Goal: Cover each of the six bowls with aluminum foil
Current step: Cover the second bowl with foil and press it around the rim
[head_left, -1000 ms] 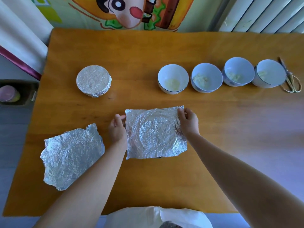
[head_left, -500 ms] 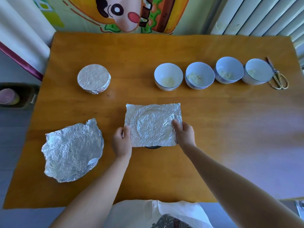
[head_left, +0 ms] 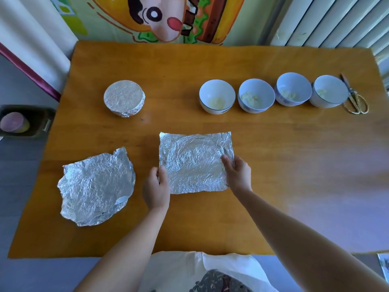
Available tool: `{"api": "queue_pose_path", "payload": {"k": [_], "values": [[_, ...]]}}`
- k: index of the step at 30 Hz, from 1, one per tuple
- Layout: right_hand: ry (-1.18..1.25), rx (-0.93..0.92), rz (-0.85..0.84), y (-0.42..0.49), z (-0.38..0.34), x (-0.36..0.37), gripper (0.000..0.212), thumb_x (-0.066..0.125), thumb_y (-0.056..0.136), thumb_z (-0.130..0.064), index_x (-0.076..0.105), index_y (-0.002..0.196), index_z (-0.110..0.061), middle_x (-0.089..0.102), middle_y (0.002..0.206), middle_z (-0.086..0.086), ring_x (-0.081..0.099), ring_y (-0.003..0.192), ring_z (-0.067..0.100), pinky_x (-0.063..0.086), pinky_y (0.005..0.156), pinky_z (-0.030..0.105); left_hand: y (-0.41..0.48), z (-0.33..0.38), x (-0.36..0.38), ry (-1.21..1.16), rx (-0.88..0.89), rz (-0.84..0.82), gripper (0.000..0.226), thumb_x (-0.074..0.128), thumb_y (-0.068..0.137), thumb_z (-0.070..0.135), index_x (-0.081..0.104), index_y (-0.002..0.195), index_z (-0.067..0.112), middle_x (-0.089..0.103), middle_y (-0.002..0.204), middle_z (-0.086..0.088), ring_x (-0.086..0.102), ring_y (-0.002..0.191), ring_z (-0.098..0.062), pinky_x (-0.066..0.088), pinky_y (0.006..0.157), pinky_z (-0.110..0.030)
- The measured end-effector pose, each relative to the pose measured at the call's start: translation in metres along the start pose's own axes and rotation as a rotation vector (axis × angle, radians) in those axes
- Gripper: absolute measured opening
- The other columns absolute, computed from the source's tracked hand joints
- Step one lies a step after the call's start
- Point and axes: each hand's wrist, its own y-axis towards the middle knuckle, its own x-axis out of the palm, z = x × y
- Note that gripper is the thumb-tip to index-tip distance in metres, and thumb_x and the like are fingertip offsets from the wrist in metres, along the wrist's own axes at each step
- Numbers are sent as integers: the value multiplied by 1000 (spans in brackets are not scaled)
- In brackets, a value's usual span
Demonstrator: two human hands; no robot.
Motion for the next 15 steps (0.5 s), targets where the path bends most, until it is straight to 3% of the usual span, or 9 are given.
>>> {"api": "queue_pose_path", "payload": {"k": [4, 6, 7, 8, 10, 12, 13, 15], "values": [[107, 66, -111, 1, -8, -13, 57, 59, 86, -61, 46, 65, -10, 43, 55, 4, 38, 55, 16, 30, 53, 30, 9, 7, -11, -85, -229, -102, 50, 33, 92, 63, 53, 68, 24, 56, 68, -2, 56, 71, -27, 40, 66, -37], [167, 132, -185, 7, -12, -20, 82, 56, 73, -81, 62, 82, 1, 54, 63, 17, 46, 60, 18, 37, 55, 31, 21, 21, -15, -108, -338, -139, 59, 33, 98, 64, 68, 104, 17, 67, 101, -8, 58, 94, -27, 44, 81, -40], [176, 147, -195, 12, -13, -22, 100, 53, 65, -88, 66, 97, 6, 60, 71, 22, 50, 62, 23, 44, 59, 36, 27, 29, -17, -123, -394, -159, 63, 33, 100, 64, 65, 121, 12, 64, 112, -9, 55, 97, -24, 43, 84, -38], [178, 155, -195, 18, -13, -21, 112, 52, 60, -91, 63, 108, 10, 64, 77, 24, 53, 65, 27, 48, 65, 43, 32, 35, -15, -143, -437, -183, 65, 34, 100, 64, 61, 127, 11, 62, 109, -7, 52, 94, -22, 42, 81, -36], [190, 152, -190, 25, -18, -19, 111, 55, 60, -88, 60, 105, 13, 49, 66, 16, 40, 66, 22, 41, 64, 41, 41, 43, -11, -163, -492, -231, 67, 36, 97, 67, 63, 116, 9, 53, 81, -1, 46, 72, -17, 37, 64, -33], [203, 170, -173, 29, -24, -13, 85, 62, 62, -81, 59, 81, 1, 38, 65, 3, 37, 66, 19, 33, 61, 33, 47, 48, -8, -185, -486, -235, 66, 42, 95, 68, 66, 91, 6, 33, 61, 2, 32, 57, -16, 24, 53, -32], [202, 171, -147, 30, -26, -10, 76, 65, 63, -78, 56, 77, -4, 41, 64, 1, 39, 63, 18, 34, 60, 32, 50, 48, -7, -182, -465, -229, 60, 46, 94, 66, 52, 64, 15, 27, 58, 2, 26, 55, -16, 20, 53, -32], [201, 153, -123, 32, -25, -5, 74, 66, 65, -71, 58, 77, 2, 50, 64, 3, 47, 61, 17, 39, 59, 33, 53, 48, -5, -134, -426, -240, 62, 52, 93, 63, 22, 61, 20, 22, 54, 4, 23, 53, -16, 16, 54, -31]]}}
